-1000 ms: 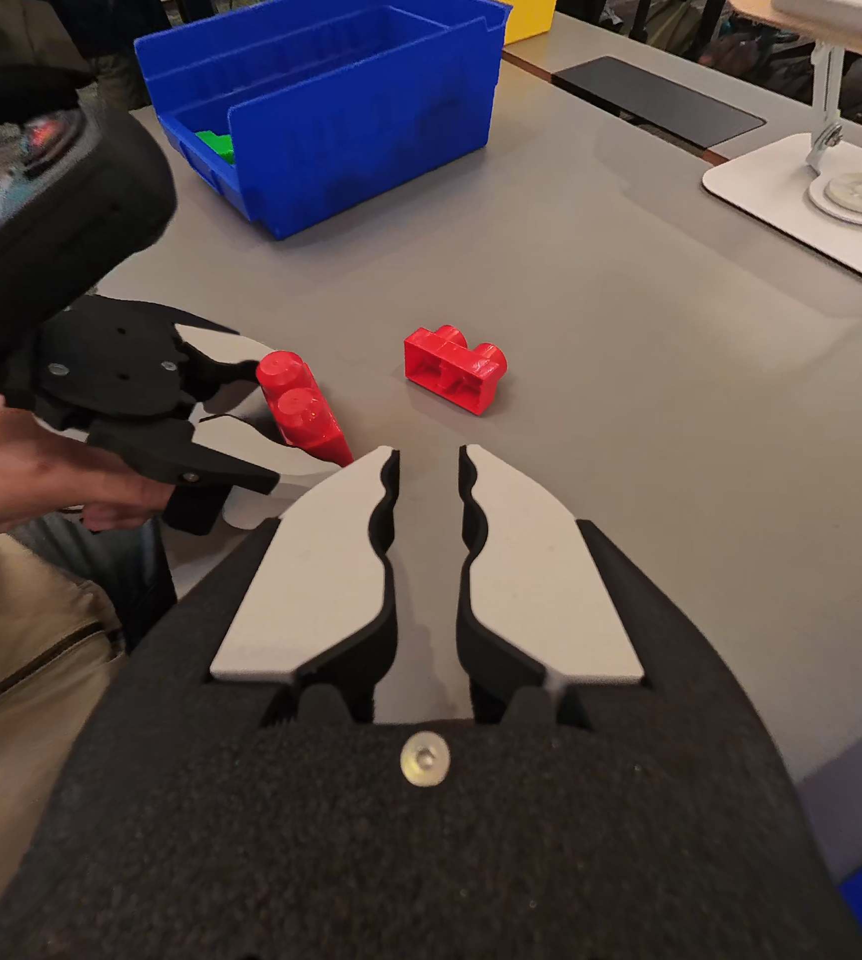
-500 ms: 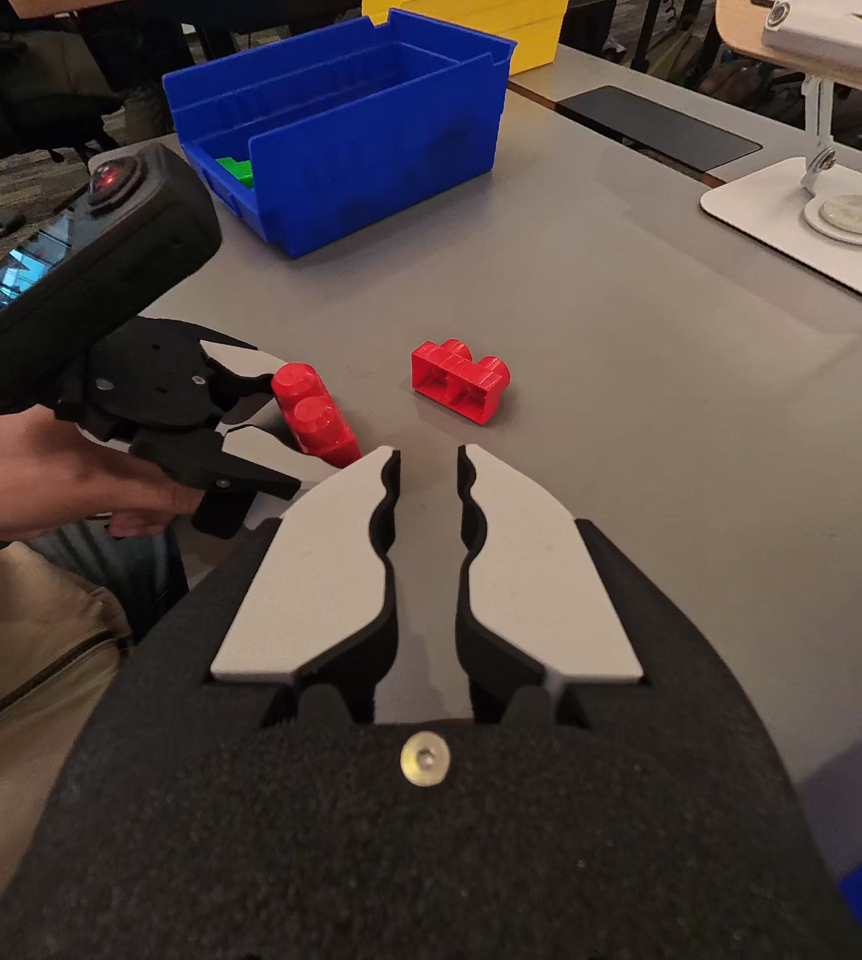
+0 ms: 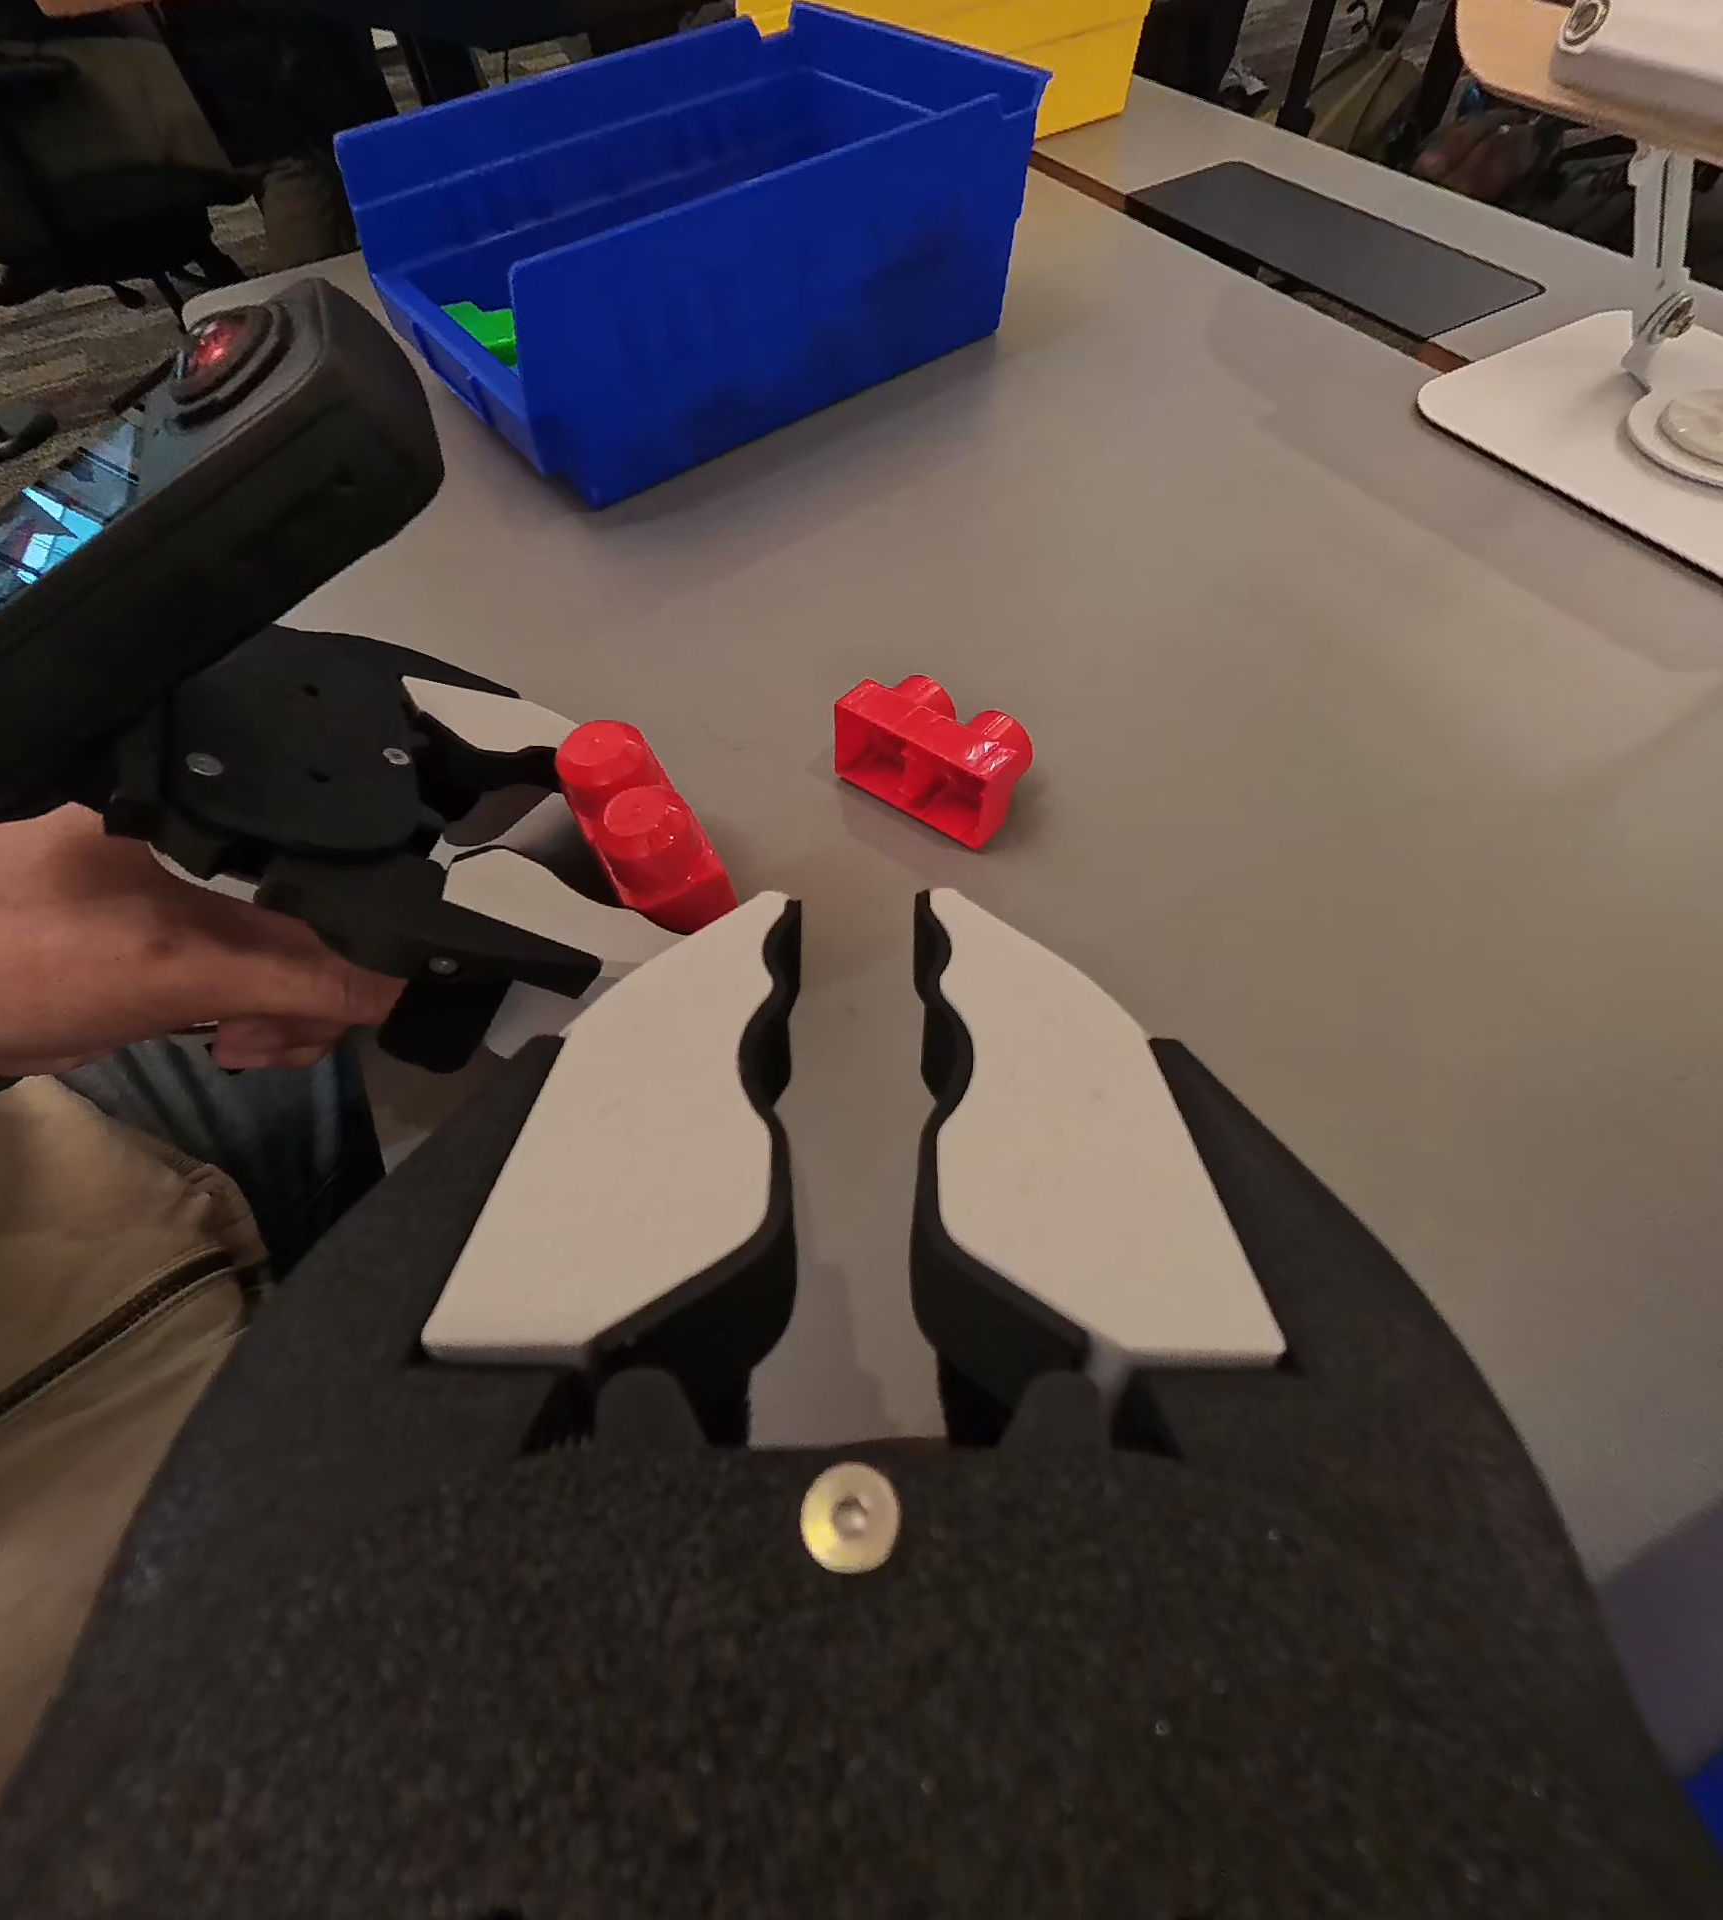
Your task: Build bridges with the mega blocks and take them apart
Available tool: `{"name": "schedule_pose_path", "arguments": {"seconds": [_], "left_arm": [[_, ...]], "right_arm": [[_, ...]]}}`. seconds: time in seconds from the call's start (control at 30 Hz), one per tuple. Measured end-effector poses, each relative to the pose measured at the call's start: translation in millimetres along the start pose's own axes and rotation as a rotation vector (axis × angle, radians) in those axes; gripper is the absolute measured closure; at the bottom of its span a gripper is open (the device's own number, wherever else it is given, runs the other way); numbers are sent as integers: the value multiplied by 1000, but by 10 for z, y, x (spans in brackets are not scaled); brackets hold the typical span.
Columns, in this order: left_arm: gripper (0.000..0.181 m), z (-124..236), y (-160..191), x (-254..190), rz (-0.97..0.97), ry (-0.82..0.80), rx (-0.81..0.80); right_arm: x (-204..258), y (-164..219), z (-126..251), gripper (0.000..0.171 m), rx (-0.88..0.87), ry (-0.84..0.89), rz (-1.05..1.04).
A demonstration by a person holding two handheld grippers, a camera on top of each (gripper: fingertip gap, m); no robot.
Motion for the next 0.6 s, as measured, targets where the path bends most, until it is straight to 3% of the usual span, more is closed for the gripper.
{"name": "schedule_pose_path", "arguments": {"seconds": [0.43,0.5,0.53,0.6], "left_arm": [[96,31,-38,33,-149,68,-54],[107,43,-27,66,-183,75,-55],[142,56,-21,82,-192,98,-75],[142,64,-24,142,-143,125,-80]], "right_arm": [[-30,7,26,151,-6,4,-10],[-31,12,23,151,-3,4,-12],[-30,13,20,151,-2,5,-12],[-30,17,14,151,3,6,-10]]}}
Point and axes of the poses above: each gripper's, where its closed fingertips meet, z back along the fingers, y out of its underside, x = y × z across the jaws, the point moved 6 cm from there along z, back along the fingers, and after that the axes turned 4 degrees about x, right-handed, at the moved point
